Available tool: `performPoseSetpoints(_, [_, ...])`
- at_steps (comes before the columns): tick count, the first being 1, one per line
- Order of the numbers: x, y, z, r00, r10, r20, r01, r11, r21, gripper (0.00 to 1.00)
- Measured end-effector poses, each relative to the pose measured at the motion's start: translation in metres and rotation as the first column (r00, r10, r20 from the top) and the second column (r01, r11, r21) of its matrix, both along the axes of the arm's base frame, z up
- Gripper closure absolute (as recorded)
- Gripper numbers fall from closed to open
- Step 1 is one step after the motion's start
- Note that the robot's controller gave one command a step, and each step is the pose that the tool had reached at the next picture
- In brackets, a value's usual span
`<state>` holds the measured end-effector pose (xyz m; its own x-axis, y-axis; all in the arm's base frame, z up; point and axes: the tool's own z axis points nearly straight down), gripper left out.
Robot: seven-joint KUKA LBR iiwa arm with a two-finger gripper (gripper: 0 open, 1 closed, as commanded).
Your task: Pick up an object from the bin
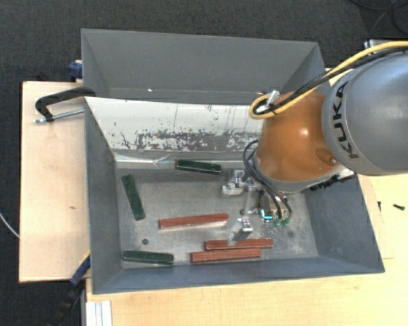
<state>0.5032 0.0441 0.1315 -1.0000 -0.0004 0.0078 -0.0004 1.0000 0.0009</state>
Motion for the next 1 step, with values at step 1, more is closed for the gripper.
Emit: performPoseSetpoints(1, [0.0020, -0.0001, 0.0037, 1.000, 0.000, 0.008, 0.000, 1.000, 0.000, 0.00])
